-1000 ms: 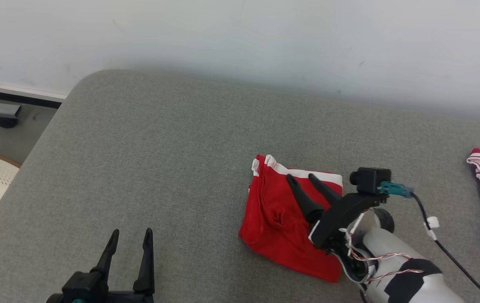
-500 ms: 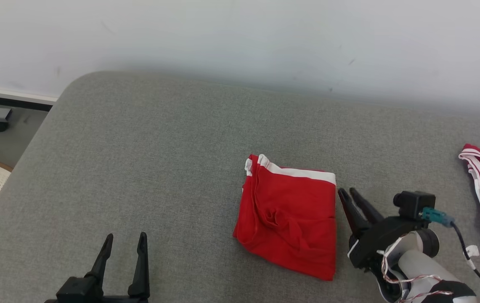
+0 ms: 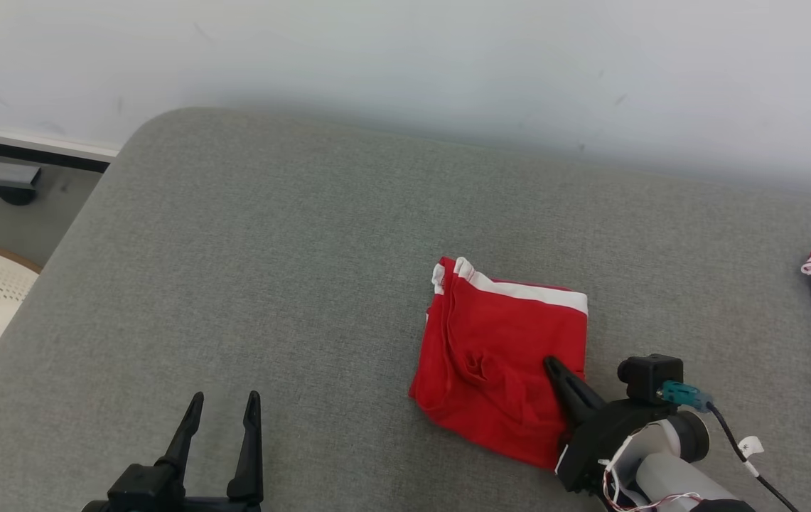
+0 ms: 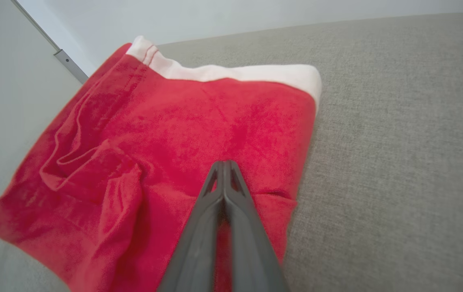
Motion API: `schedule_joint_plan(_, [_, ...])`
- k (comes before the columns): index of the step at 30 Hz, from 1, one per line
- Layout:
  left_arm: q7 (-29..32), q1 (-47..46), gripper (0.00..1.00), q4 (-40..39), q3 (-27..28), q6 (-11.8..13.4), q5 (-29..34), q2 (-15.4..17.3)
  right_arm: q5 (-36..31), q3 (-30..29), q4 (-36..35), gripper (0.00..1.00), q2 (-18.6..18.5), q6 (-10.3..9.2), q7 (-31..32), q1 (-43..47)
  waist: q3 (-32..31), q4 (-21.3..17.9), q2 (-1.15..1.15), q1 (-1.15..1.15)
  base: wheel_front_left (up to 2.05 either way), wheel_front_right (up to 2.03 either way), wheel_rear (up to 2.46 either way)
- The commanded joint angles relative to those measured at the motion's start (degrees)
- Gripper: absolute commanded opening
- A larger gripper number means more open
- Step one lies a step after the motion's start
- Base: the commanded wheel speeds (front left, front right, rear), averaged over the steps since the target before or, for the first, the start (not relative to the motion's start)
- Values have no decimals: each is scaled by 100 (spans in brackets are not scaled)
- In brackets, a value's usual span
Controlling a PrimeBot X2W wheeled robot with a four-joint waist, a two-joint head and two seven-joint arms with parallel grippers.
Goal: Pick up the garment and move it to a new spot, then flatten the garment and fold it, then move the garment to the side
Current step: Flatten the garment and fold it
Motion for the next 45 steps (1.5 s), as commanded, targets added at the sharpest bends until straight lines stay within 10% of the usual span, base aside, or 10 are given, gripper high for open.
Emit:
schedule_joint_plan(1, [-16, -80, 100, 6, -8, 6, 48, -3, -77, 32, 15, 0, 67, -12, -24, -25, 6, 63, 0, 0, 0, 0, 0])
schedule_joint_plan(27, [-16, -78, 100, 33, 7, 6, 44, -4, 92, 762, -544, 0, 986, -12, -25, 151, -17, 201, 0, 0, 0, 0, 0])
schedule_joint_plan(45, [-16, 278, 100, -244, 359, 8, 219, -4, -1172, -1812, -2346, 0, 103, -12, -27, 1123, -233, -770, 0, 0, 0, 0, 0])
